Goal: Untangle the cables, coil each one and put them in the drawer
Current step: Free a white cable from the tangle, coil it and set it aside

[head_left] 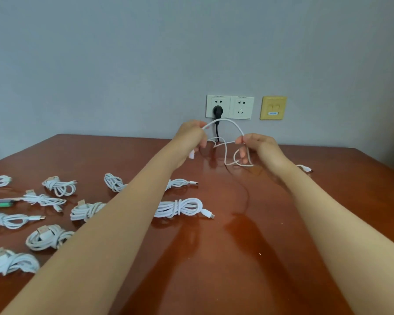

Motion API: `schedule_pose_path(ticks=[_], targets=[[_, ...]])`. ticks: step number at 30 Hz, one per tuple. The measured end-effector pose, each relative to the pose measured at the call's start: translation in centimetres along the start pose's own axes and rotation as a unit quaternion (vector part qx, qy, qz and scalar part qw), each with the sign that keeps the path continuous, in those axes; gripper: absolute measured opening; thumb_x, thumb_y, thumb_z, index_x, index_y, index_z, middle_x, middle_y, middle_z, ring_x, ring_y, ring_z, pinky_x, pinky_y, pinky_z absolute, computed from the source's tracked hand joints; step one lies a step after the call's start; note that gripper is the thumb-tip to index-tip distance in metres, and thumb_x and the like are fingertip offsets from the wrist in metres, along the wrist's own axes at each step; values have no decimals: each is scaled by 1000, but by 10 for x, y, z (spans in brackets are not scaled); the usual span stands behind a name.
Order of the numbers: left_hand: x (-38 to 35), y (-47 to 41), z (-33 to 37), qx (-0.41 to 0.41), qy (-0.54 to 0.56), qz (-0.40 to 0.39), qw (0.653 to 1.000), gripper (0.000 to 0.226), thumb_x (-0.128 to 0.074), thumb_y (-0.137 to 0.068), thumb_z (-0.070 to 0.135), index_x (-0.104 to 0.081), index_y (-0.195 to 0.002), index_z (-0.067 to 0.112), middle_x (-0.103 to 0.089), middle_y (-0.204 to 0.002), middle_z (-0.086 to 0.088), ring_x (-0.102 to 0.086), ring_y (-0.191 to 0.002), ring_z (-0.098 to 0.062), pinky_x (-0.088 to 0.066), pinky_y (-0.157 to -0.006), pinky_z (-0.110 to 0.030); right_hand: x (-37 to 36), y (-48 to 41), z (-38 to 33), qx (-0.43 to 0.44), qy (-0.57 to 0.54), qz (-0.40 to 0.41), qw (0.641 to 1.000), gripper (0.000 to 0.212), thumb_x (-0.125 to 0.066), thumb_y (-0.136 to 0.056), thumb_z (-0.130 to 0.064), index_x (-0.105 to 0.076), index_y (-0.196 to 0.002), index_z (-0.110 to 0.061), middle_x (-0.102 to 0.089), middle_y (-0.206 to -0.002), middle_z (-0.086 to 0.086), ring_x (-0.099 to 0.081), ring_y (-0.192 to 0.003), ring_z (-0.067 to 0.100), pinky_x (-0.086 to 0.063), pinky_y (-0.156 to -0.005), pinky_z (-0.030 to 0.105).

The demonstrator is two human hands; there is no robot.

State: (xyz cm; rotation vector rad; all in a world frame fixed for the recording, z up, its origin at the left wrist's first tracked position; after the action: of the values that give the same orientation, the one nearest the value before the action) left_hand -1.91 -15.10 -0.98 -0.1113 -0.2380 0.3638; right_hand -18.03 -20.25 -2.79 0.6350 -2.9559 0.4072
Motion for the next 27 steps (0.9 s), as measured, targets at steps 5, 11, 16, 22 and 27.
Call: schedule_pose_path(ticks=[5, 11, 16, 22, 27], targets=[[-43, 36, -15, 45, 94, -146, 984, 27, -35, -92, 5, -49, -70, 12, -32, -43, 4, -32, -41, -12, -26, -45, -20, -24, 28, 15, 61, 24, -6, 998, 24, -41, -99, -8, -57, -81, -6, -57, -56, 7, -47, -37, 15, -37, -43, 16], [-54, 47, -52, 19, 216, -18, 976, 41, -33, -102, 25, -49, -67, 13, -50, -69, 0, -47, -62, -11, -43, -57, -20, -26, 48, 46, 69, 136, 68, 986, 28, -48, -96, -24, -53, -70, -17, -59, -49, -2, -52, -43, 14, -45, -53, 25], [-29, 39, -52, 39, 447, 27, 893, 40, -33, -102, 25, -42, -66, 10, -50, -72, -4, -55, -75, -16, -47, -77, -27, -31, 55, 64, 65, 341, -20, 937, 37, -36, -98, -37, -53, -70, -21, -60, -66, -2, -56, -74, 17, -44, -76, 35], [-7, 40, -63, 73, 463, 18, 883, 41, -32, -100, 40, -46, -70, 15, -64, -92, -5, -64, -83, -21, -50, -80, -43, -52, 56, 53, 144, 376, -35, 915, 13, -42, -98, -30, -52, -94, -22, -47, -59, -6, -45, -62, 17, -33, -60, 31], [-11, 39, -68, 95, 428, 17, 898, 36, -31, -100, 42, -46, -78, 18, -50, -69, 0, -40, -40, -9, -38, -43, -17, -67, 60, 37, 242, 464, -58, 850, 17, -42, -96, -24, -58, -91, -19, -47, -63, -7, -48, -67, 24, -27, -60, 29]])
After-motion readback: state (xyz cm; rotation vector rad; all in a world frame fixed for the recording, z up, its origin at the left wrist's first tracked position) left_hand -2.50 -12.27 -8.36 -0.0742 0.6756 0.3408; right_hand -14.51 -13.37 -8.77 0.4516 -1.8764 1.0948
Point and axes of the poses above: each hand's wrist, its own y-axis away from the middle knuckle, its own x-axis out of the back of the hand, z = x × y, the point moved 5 cm from there along -y, towards the middle knuckle
